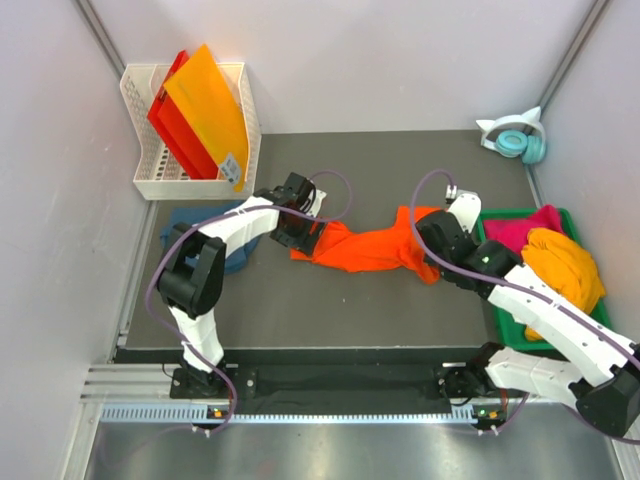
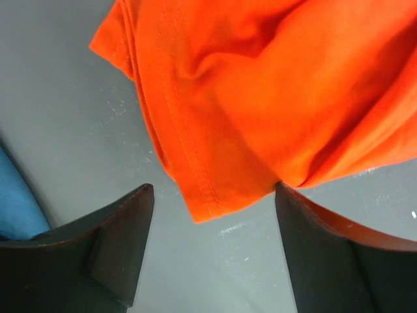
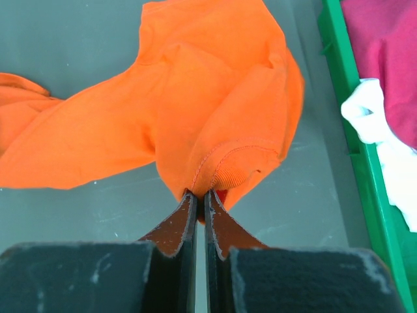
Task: Fold and stack the t-shirts
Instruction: Flatten the tshirt out
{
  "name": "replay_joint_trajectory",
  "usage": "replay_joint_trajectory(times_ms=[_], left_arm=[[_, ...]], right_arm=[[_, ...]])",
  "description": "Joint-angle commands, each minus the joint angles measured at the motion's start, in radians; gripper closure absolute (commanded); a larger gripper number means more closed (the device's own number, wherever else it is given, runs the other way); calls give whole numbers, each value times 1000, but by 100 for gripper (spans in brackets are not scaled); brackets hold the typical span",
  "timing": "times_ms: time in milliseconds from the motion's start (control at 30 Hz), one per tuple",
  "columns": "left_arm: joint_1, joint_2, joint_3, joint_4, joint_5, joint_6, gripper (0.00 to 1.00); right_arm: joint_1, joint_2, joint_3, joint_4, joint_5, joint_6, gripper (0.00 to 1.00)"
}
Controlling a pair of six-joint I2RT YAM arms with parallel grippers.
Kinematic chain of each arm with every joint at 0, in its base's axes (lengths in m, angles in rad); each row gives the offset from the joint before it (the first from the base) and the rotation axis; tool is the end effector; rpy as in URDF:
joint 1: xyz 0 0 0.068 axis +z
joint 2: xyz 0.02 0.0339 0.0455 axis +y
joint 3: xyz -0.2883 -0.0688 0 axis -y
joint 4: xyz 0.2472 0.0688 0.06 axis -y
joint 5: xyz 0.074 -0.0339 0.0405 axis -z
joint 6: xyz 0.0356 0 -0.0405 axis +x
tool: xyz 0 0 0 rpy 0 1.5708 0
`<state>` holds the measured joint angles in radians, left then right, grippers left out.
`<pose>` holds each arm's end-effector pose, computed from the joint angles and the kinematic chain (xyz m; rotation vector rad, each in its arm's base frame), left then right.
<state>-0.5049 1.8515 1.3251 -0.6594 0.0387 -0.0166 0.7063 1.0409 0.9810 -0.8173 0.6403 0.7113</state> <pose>0.3362 -0.1874 0.2166 0.6805 2.6884 -0.1912 0.1585 0.1073 0.3285 0.2715 2.2190 -0.0365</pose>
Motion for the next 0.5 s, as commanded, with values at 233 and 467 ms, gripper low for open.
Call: replay_joint_trajectory(times_ms=[233, 467], left_arm=[[3, -1, 34, -3, -29, -8, 91], [20, -81, 11, 1, -92, -11, 100]], right_arm=[[13, -70, -59, 0, 10, 42, 100], [13, -65, -45, 9, 10, 34, 100]])
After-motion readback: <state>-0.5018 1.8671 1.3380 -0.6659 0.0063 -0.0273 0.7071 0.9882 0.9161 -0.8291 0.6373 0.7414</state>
